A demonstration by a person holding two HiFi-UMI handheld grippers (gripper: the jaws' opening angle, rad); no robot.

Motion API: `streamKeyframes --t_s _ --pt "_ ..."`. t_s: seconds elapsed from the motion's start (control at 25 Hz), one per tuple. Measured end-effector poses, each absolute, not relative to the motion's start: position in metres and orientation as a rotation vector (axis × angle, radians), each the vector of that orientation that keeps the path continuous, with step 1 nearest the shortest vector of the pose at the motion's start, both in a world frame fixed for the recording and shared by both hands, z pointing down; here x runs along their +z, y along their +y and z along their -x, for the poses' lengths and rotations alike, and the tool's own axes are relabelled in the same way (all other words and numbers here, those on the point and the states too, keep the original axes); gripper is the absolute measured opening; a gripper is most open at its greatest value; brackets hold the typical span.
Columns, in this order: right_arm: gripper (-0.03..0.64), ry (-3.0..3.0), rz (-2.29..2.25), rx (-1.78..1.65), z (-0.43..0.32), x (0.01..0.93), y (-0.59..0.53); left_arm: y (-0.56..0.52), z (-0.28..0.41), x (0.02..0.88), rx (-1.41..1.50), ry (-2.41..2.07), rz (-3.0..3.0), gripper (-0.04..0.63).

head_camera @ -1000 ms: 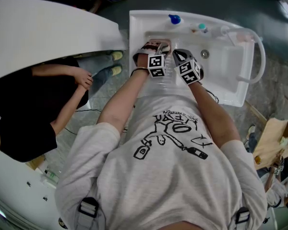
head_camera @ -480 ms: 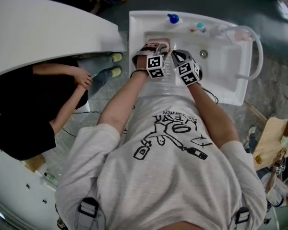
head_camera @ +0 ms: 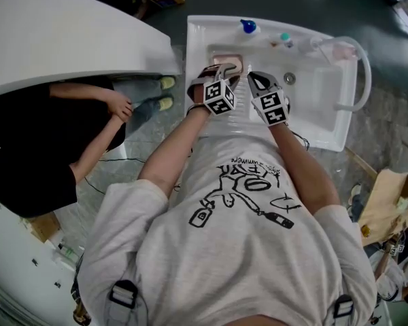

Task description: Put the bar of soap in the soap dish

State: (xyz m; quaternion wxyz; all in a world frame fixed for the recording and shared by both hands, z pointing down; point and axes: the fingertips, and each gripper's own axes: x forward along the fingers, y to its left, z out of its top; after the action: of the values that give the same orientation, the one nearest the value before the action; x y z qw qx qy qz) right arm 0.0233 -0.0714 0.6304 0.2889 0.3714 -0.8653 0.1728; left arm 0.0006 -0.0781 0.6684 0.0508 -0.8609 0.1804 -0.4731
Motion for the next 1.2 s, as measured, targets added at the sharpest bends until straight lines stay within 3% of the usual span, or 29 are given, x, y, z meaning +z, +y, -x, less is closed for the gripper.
streamKeyframes --t_s 0.4,0.88,1.2 --pt "0.023 -2.427 -1.122 0.491 -0.037 0.57 -0.068 -0.066 -0.015 0.573 -0.971 0.858 2.986 0.134" --pt "0.023 -2.618 -1.19 0.366 -0.035 0.455 -0.052 -0.043 -0.007 0.455 -0.323 0.973 3.169 0.034" --pt "0.021 -2.771 -1.187 0.278 -0.025 0.38 -0.028 -0.025 0.002 0.382 -0.015 0.992 3.234 0.011"
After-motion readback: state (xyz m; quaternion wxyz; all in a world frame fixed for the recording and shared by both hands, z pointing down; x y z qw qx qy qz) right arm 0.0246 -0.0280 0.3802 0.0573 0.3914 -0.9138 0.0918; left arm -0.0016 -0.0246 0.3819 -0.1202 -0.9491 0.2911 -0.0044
